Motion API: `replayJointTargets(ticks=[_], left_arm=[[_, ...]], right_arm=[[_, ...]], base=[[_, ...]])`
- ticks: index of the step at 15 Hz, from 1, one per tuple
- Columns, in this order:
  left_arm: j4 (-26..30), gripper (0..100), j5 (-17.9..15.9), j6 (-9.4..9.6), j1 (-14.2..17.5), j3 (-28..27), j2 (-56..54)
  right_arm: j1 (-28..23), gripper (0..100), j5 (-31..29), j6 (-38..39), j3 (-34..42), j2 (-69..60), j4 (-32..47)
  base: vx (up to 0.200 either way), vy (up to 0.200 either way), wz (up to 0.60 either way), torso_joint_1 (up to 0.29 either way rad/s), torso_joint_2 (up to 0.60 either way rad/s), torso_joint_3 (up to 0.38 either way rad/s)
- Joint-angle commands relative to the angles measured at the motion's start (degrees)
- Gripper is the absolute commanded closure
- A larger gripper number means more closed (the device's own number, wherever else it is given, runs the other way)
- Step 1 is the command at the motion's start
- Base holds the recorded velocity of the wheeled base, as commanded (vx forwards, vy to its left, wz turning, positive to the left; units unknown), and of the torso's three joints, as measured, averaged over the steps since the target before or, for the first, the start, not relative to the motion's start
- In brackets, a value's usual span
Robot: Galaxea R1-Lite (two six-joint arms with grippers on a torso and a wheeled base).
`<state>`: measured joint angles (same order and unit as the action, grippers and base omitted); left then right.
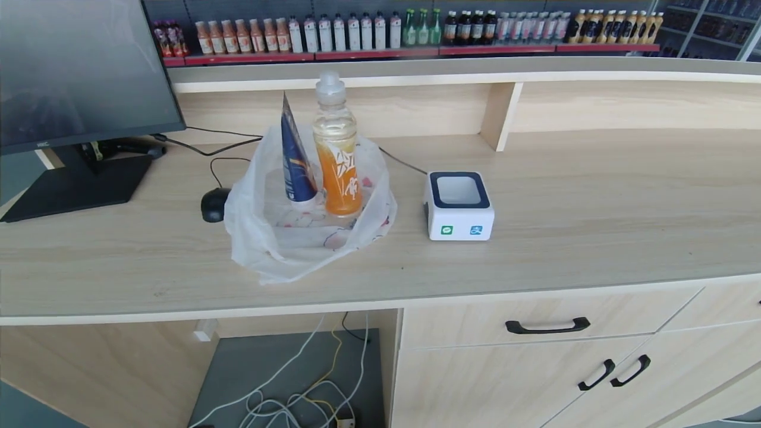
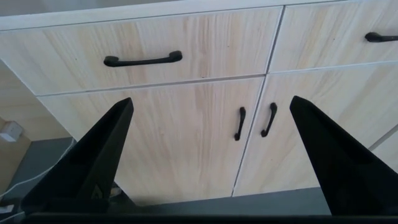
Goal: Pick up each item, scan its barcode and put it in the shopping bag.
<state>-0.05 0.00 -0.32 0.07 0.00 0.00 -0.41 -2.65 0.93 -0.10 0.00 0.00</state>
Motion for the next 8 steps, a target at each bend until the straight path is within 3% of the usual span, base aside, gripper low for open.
replayJointTargets(ticks=[1,7,8], left_arm=[[0.0,0,0.0,0.05,0.0,0.0,0.0],[0.0,0,0.0,0.05,0.0,0.0,0.0],[0.0,0,0.0,0.05,0.0,0.0,0.0]], right_arm=[[0.0,0,0.0,0.0,0.0,0.1,0.0],[0.0,0,0.0,-0.5,0.0,0.1,0.0],[0.0,0,0.0,-0.5,0.0,0.1,0.0]], base=[[0.000,-0.200,0.00,-0.007,0.00,-0.002],[0.000,-0.200,0.00,0.001,0.00,0.003],[0.000,0.000,0.00,0.000,0.00,0.000]])
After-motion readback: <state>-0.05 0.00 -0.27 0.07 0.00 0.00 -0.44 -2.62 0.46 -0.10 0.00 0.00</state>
